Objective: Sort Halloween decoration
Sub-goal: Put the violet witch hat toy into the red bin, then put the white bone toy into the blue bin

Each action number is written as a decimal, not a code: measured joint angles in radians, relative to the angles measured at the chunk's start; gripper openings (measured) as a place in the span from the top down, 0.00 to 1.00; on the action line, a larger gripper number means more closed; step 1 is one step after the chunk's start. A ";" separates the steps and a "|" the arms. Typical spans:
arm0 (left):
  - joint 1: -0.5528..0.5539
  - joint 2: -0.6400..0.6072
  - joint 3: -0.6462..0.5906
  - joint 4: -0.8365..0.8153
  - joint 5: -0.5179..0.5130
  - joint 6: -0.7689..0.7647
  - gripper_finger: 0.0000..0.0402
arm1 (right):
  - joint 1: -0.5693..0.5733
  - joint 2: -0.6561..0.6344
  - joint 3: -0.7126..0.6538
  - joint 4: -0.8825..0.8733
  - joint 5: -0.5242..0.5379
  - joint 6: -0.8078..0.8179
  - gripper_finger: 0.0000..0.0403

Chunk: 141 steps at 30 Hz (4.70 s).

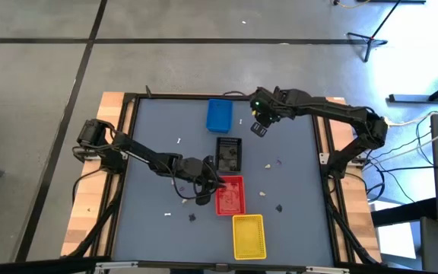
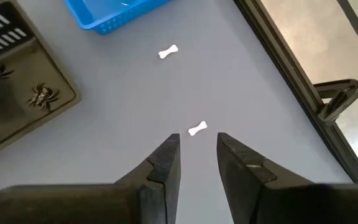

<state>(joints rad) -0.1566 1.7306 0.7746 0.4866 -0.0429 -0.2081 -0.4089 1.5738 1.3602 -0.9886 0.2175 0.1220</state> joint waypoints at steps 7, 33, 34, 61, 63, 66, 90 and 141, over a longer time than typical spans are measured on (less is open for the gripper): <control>0.000 0.000 0.000 0.000 0.000 -0.001 0.68 | -0.040 0.001 0.000 0.000 0.000 0.001 0.74; 0.000 0.000 -0.001 0.000 0.000 -0.003 0.66 | -0.115 0.288 0.000 0.000 -0.077 0.274 0.74; 0.000 0.000 -0.001 0.000 0.000 -0.003 0.66 | -0.115 0.304 0.000 0.000 -0.089 0.275 0.74; 0.000 0.000 -0.001 0.000 -0.001 -0.002 0.66 | -0.115 0.422 0.000 0.021 -0.095 0.304 0.74; 0.000 0.000 -0.001 0.000 0.000 -0.002 0.66 | -0.115 0.422 0.000 0.021 -0.096 0.305 0.74; 0.000 0.000 -0.001 0.000 -0.001 -0.002 0.66 | -0.116 0.422 0.000 0.018 -0.086 0.341 0.74; 0.000 -0.001 -0.001 0.000 -0.001 0.001 0.66 | -0.130 0.422 0.000 0.053 -0.096 0.488 0.74; 0.000 -0.001 -0.001 0.000 0.000 0.001 0.66 | -0.128 0.469 0.002 0.041 -0.096 0.605 0.80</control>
<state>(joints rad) -0.1568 1.7298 0.7738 0.4869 -0.0433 -0.2070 -0.5369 2.0430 1.3624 -0.9474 0.1211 0.7269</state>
